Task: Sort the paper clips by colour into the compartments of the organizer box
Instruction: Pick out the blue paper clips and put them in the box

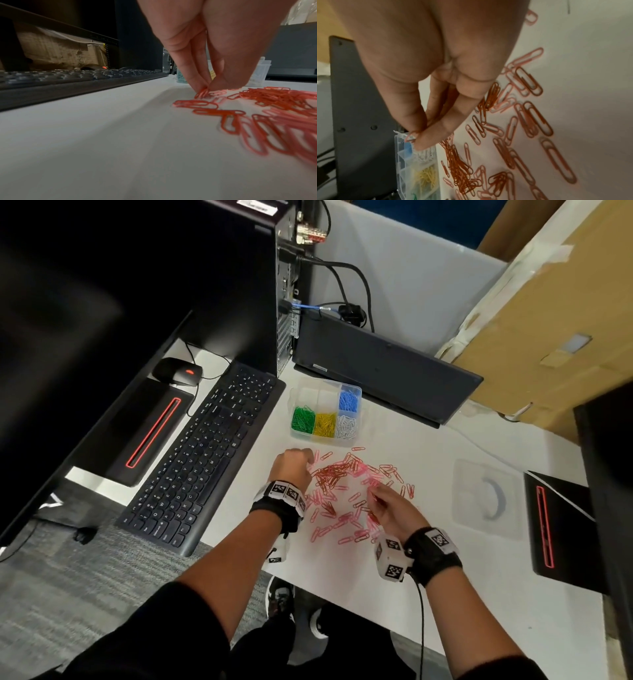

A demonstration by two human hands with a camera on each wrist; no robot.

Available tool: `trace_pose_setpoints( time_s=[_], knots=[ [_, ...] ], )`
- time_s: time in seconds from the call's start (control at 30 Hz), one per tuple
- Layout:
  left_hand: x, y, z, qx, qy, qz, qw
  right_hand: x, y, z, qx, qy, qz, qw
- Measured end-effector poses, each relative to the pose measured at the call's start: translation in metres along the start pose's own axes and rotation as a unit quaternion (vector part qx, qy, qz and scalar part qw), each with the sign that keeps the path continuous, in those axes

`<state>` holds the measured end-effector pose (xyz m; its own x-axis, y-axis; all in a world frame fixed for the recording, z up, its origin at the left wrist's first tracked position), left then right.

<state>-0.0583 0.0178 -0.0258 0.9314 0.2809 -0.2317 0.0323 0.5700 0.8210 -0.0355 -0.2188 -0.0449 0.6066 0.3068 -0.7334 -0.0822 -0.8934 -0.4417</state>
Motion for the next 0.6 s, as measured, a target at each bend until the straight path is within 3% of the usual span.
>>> trace_pose_setpoints(
  time_s=[0.23,0.33,0.47,0.53,0.6],
  knots=[
    [-0.002,0.000,-0.001,-0.093,0.049,0.047,0.993,-0.007,-0.005,0.001,0.126,-0.026,-0.026,0.991],
    [-0.001,0.000,-0.004,-0.151,0.087,0.067,0.982,-0.002,-0.006,-0.001,0.070,-0.008,-0.016,0.997],
    [-0.001,0.002,-0.005,-0.192,0.108,0.083,0.972,0.003,-0.013,-0.011,-0.105,0.027,0.045,0.993],
    [-0.002,0.002,-0.007,-0.204,0.122,0.082,0.968,0.008,-0.014,-0.020,-0.244,0.081,0.094,0.962],
    [-0.004,0.000,-0.008,-0.218,0.127,0.075,0.965,0.015,-0.018,-0.031,-0.432,0.169,0.142,0.875]
  ],
)
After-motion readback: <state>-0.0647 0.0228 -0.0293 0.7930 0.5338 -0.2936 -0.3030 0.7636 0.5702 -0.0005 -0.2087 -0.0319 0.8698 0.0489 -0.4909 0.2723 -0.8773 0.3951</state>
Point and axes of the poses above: each hand's wrist, its own x-axis towards the middle knuckle, its own y-axis out of the back of the hand, z = x × y, the point moved 2 cm from there along x, towards the middle knuckle, and after that the axes turned 1 degree about z, right-handed, at the moved point
